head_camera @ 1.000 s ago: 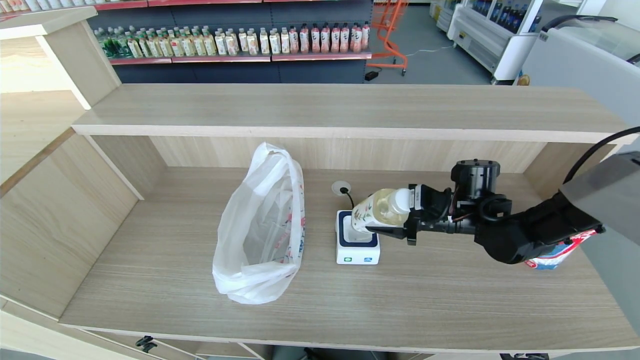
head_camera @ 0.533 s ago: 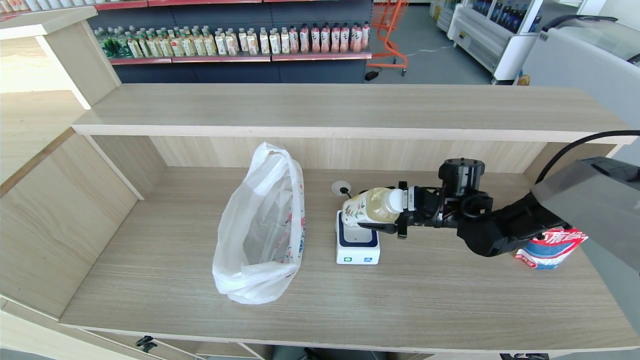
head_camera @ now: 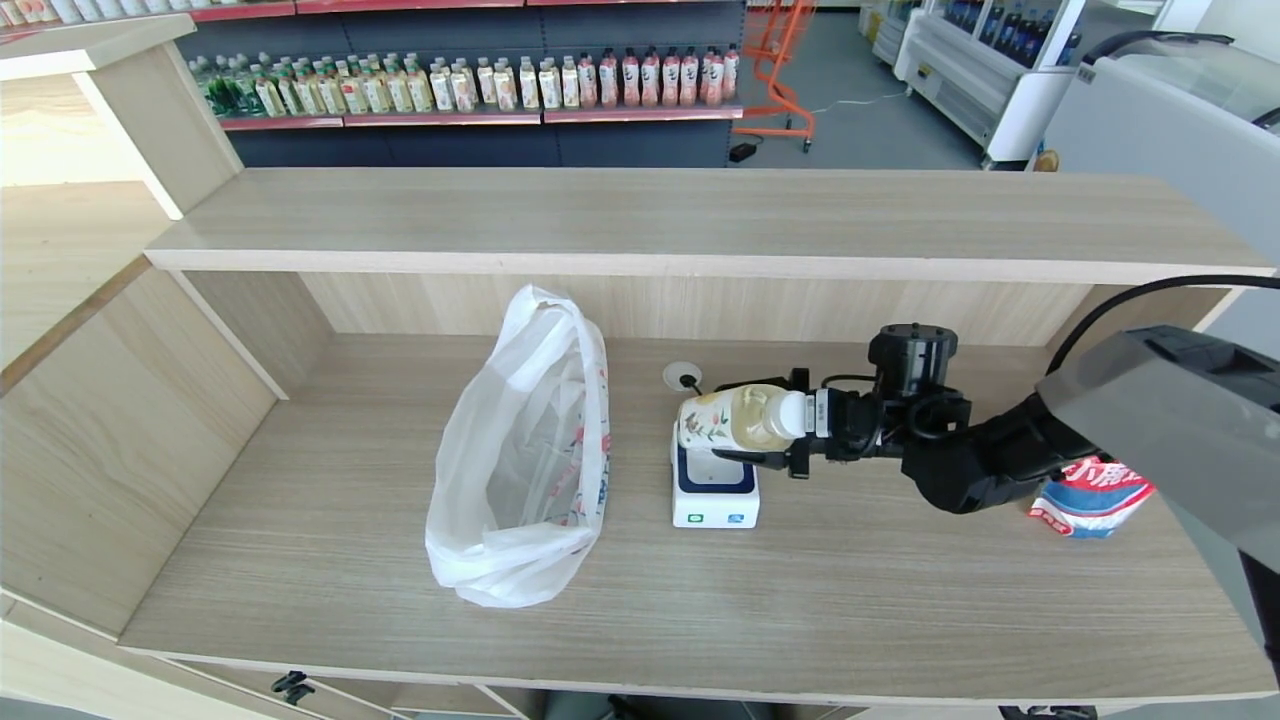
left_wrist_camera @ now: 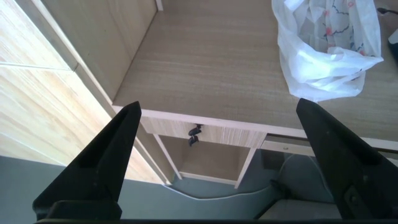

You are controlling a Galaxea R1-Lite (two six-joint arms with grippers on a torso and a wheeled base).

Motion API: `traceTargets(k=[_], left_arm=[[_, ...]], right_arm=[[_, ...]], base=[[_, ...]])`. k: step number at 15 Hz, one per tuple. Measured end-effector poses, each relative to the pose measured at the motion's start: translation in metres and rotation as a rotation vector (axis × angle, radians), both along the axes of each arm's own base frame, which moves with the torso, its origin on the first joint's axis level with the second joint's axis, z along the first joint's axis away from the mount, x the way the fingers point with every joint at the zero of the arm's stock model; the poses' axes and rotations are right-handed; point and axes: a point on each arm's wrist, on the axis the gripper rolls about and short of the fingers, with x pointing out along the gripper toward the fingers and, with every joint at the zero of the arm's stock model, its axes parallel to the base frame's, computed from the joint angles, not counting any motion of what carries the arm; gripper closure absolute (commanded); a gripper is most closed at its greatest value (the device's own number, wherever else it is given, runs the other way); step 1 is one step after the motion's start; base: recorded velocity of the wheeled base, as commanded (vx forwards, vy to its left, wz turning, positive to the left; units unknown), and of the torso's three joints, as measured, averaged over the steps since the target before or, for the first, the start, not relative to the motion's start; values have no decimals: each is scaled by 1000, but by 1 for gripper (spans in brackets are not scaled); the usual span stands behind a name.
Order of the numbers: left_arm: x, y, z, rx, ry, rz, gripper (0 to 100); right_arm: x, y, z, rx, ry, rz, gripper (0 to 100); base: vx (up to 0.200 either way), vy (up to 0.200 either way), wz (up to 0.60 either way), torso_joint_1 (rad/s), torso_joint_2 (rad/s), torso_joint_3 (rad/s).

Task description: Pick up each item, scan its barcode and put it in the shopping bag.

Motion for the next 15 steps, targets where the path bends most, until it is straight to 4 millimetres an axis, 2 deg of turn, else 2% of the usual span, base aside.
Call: traceTargets(k=[5, 10, 11, 15], left_arm=[[0, 0, 0, 0, 0, 0, 0], [0, 0, 0, 0, 0, 0, 0], [0, 0, 0, 0, 0, 0, 0], [0, 0, 0, 0, 0, 0, 0]], right_arm=[[-1, -9, 18, 31, 81, -37, 100], [-12, -28, 66, 162, 345, -156, 100], [-19, -31, 74, 200, 434, -189, 100], [-72, -47, 93, 325, 758, -326, 100]], base=[[0, 0, 0, 0, 0, 0], [0, 0, 0, 0, 0, 0], [0, 0, 0, 0, 0, 0], [0, 0, 0, 0, 0, 0]])
